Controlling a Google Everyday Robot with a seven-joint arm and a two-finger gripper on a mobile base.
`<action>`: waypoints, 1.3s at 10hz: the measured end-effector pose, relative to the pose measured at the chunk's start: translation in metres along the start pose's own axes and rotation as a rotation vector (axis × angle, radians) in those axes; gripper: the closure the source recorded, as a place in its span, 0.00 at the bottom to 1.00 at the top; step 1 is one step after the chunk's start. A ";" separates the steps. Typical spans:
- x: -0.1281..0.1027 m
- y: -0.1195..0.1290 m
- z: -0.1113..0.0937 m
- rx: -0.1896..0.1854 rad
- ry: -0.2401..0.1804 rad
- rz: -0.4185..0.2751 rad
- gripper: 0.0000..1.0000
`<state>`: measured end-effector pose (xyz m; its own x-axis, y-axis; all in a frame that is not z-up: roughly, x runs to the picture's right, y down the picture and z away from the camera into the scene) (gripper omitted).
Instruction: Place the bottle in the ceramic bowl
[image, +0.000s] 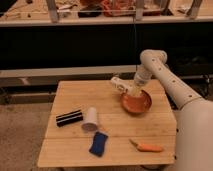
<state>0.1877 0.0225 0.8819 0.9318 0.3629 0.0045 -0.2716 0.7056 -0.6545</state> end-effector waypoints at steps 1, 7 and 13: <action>0.005 -0.001 0.000 -0.001 0.002 0.008 0.96; 0.019 0.000 -0.002 -0.006 0.003 0.023 0.52; 0.026 0.001 -0.001 -0.010 0.001 0.026 0.20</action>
<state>0.2118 0.0318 0.8805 0.9247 0.3804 -0.0136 -0.2933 0.6894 -0.6623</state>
